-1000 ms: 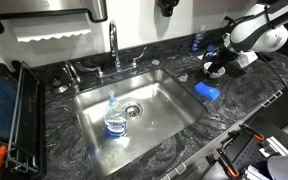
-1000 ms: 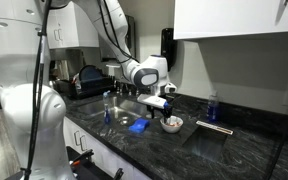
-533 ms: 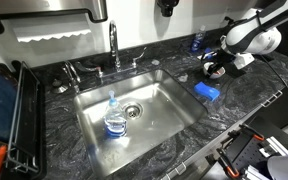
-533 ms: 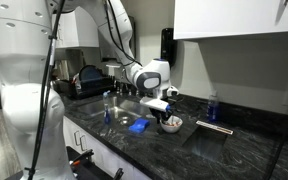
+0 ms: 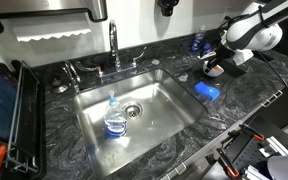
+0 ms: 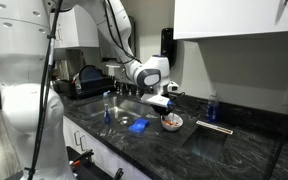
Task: Pick the bowl and put it in the sink
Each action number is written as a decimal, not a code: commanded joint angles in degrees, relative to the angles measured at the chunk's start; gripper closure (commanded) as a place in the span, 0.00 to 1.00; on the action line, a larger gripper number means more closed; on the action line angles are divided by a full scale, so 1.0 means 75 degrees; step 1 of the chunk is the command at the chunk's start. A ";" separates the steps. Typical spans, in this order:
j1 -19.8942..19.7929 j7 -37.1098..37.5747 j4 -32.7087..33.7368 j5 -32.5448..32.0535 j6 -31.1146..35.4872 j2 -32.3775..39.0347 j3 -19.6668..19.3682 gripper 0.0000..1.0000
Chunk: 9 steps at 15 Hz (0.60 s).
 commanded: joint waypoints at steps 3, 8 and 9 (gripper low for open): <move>0.0278 0.0113 -0.0748 -0.0215 -0.0183 -0.1006 0.0492 0.98; 0.1273 0.0258 -0.1581 0.0127 -0.0206 -0.1713 0.1070 0.98; 0.1543 0.0318 -0.1664 0.0422 -0.0187 -0.1840 0.1168 0.98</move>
